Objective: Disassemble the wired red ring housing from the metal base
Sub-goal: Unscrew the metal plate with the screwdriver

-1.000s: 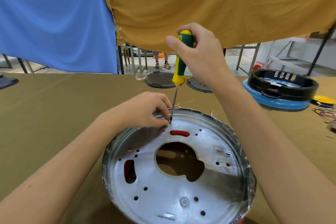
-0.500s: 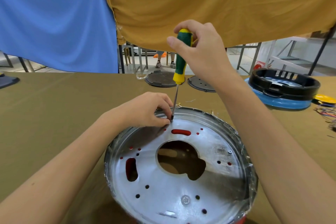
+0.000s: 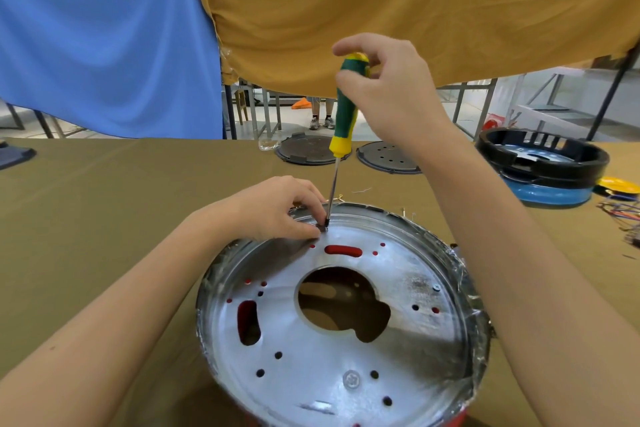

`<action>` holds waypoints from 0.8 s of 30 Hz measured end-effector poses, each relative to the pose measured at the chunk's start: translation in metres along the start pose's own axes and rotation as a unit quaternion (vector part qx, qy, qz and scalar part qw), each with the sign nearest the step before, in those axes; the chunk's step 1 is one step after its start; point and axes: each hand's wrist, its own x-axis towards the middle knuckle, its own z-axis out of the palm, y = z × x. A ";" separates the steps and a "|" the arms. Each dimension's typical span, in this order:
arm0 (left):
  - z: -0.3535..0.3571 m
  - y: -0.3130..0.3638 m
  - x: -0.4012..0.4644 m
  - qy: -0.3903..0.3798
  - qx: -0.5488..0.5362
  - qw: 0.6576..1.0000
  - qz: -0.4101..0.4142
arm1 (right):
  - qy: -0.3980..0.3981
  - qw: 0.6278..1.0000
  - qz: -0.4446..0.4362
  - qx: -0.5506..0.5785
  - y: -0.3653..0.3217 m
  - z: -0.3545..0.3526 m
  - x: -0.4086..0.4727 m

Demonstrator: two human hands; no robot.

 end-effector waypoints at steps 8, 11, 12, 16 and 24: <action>-0.001 0.005 -0.001 0.034 0.022 0.999 0.008 | -0.007 1.000 -0.023 -0.011 -0.003 0.003 -0.003; -0.002 0.006 -0.001 0.070 0.005 0.997 0.021 | -0.004 1.000 -0.018 -0.004 -0.002 0.001 -0.002; -0.001 0.006 -0.002 0.072 0.003 0.997 0.022 | -0.003 1.000 -0.009 0.010 -0.002 0.000 -0.001; 0.002 0.005 0.000 0.058 0.003 0.998 0.016 | 0.009 0.999 0.010 0.037 -0.002 -0.002 0.000; 0.003 0.003 -0.001 0.023 -0.025 0.999 -0.005 | -0.011 1.000 -0.007 0.017 0.000 -0.002 0.002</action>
